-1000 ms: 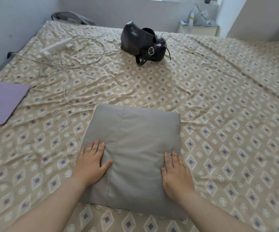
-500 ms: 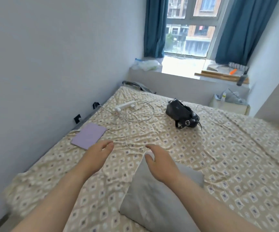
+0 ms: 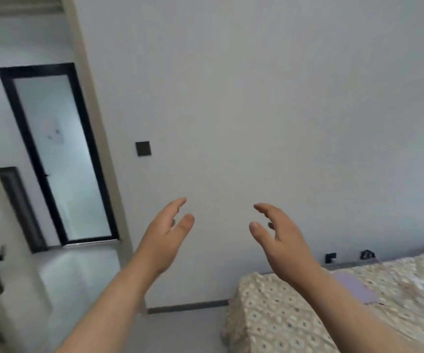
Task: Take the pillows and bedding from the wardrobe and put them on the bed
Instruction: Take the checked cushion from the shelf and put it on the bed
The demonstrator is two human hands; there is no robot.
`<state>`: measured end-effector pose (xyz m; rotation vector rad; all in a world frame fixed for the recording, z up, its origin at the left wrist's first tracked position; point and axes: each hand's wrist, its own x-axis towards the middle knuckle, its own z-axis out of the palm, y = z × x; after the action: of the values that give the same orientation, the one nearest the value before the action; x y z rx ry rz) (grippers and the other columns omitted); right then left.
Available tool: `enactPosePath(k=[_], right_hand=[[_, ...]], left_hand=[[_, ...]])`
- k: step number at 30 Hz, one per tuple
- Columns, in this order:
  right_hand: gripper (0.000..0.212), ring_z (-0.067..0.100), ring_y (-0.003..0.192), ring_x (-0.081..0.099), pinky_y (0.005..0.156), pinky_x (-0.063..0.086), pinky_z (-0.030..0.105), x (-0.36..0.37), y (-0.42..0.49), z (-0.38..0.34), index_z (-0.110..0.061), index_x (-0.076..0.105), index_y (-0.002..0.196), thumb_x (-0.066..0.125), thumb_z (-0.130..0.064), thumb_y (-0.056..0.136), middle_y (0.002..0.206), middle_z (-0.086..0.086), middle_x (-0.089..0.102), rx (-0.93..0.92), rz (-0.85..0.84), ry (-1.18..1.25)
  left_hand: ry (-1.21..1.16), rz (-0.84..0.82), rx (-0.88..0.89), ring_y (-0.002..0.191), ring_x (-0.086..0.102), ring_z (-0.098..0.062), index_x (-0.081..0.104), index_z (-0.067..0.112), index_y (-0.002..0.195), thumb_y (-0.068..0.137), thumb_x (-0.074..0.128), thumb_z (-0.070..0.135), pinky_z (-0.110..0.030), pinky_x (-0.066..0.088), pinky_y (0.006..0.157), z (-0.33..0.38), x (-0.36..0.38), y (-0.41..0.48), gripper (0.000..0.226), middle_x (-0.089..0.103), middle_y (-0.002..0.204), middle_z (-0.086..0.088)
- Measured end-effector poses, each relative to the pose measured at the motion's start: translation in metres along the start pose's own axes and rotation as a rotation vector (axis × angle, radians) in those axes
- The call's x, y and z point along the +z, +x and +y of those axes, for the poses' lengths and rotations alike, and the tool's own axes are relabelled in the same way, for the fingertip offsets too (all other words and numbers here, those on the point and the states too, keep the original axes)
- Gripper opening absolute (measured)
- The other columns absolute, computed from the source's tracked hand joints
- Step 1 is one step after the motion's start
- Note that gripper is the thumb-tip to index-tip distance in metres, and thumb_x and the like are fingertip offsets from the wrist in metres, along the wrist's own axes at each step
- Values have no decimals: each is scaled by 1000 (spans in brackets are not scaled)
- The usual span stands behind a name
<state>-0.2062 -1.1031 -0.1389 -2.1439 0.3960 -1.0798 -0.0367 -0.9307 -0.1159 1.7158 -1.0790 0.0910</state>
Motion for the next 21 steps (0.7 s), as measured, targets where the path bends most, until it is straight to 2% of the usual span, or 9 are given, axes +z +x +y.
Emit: enactPosePath(k=[2,4,9,11,14,15,17,19,21], right_hand=[[49,3,121,40,105,35,35,40,0,-44,-29,45,138,50,-46,92,130,-22,42,-60,-85,63],[50,1,120,39,105,35,33,84,-5,-94,-31,43,139,48,-48,92,130,-24,41,-141,-181,133],[64,-3,119,37,101,36,30,179,-26,-205,-41,39,139,38,-66,80,130,-31,38,-298,-363,278],[65,-4,120,37,100,36,30,223,-40,-255,-48,37,137,36,-70,77,126,-41,34,-362,-451,335],[65,-4,120,38,100,37,30,284,-63,-326,-53,33,137,36,-73,75,120,-50,29,-438,-565,441],[65,-3,121,39,102,38,32,308,-70,-351,-53,34,136,37,-73,75,122,-49,30,-459,-607,476],[61,0,123,42,103,38,33,348,-85,-396,-52,34,136,41,-69,78,131,-41,36,-486,-673,536],[59,5,122,46,97,39,31,392,-105,-444,-50,31,141,46,-60,85,140,-26,41,-506,-729,602],[58,9,121,48,92,39,29,425,-124,-477,-47,30,143,49,-52,89,142,-18,42,-495,-768,647]], left_hand=[[75,74,-43,132,37,-11,38,31,143,81,44,65,-30,31,105,4,-66,-27,71,37,147,13],[163,185,-66,134,34,-7,36,35,143,79,41,73,-30,30,105,6,-137,-62,74,35,147,18],[386,444,-111,133,30,-1,34,36,143,79,39,71,-28,26,106,22,-283,-148,73,33,144,21],[481,570,-128,131,33,-2,37,37,141,80,40,68,-28,28,105,28,-343,-191,68,36,142,20],[554,734,-197,132,34,-6,39,38,139,80,44,70,-42,32,108,37,-422,-251,67,36,143,19],[577,795,-219,132,35,-7,39,38,138,80,45,69,-45,34,107,39,-451,-274,66,37,144,18],[645,919,-262,132,36,-8,40,41,136,79,45,67,-40,34,106,44,-501,-313,63,38,143,18],[728,1044,-293,131,34,-8,41,38,137,84,46,59,-34,31,104,49,-552,-357,58,39,144,14],[803,1136,-339,132,34,-9,41,35,140,89,50,50,-33,31,103,56,-588,-390,53,40,144,11]])
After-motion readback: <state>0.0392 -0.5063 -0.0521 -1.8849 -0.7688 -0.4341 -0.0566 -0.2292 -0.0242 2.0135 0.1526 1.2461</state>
